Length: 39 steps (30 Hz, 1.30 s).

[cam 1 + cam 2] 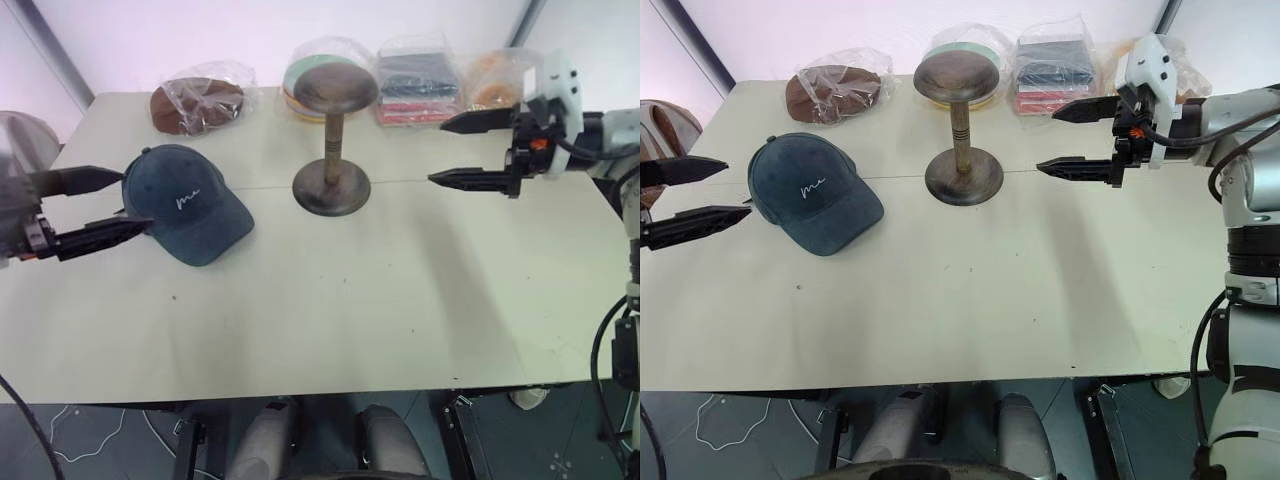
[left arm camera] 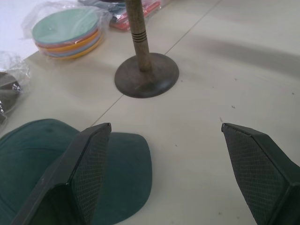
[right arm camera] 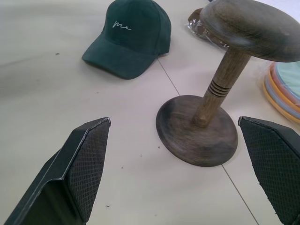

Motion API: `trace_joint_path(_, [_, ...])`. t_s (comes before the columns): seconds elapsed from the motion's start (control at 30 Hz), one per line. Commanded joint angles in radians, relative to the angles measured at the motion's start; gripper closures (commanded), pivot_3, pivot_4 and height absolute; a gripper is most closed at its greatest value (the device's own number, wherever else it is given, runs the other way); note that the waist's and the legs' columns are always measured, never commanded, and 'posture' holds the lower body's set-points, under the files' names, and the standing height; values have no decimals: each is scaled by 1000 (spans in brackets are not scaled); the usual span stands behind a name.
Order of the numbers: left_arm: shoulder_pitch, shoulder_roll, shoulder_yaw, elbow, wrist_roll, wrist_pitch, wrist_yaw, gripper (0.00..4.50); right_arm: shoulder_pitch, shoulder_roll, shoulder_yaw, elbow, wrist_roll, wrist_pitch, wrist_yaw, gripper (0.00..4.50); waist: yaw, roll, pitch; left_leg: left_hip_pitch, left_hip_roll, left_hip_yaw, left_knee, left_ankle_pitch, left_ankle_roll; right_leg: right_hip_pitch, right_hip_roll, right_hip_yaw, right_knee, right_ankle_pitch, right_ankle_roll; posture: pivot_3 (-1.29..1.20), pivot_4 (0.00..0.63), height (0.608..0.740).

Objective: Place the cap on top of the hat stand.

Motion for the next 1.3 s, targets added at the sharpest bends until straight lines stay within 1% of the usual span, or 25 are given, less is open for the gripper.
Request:
trace_joint_path(0.03, [-4, 22, 42, -2, -2, -1, -4, 538, -32, 0, -20, -10, -1, -10, 4, 0, 0, 0, 0, 0, 0, 0, 0, 0, 0, 0, 0, 0, 0, 0, 0, 0, 150, 740])
trace_joint_path(0.67, [-13, 15, 19, -19, -17, 3, 21, 538, -29, 1, -18, -22, -3, -1, 3, 0, 0, 0, 0, 0, 0, 0, 0, 0, 0, 0, 0, 0, 0, 0, 0, 0, 150, 740])
trace_joint_path(1.0, [12, 7, 20, -61, -11, 4, 32, 538, -30, 11, -17, -28, 1, 3, -1, 0, 0, 0, 0, 0, 0, 0, 0, 0, 0, 0, 0, 0, 0, 0, 0, 0, 150, 740])
trace_joint_path(1.1, [59, 11, -9, -100, 48, -30, 38, 538, -29, 15, -16, -27, -1, 3, 0, 0, 0, 0, 0, 0, 0, 0, 0, 0, 0, 0, 0, 0, 0, 0, 0, 0, 150, 740])
trace_joint_path(1.2, [82, -7, -47, -154, 81, -55, 75, 538, -27, 18, -16, -27, -1, 4, 0, 0, 0, 0, 0, 0, 0, 0, 0, 0, 0, 0, 0, 0, 0, 0, 0, 0, 150, 740])
trace_joint_path(1.3, [107, -19, -140, -209, 207, -130, 157, 538, -24, 20, -14, -29, -1, 8, 4, 0, 2, 0, 0, 0, 0, 0, 0, 0, 0, 1, 0, 0, 0, 0, 0, 0, 150, 740])
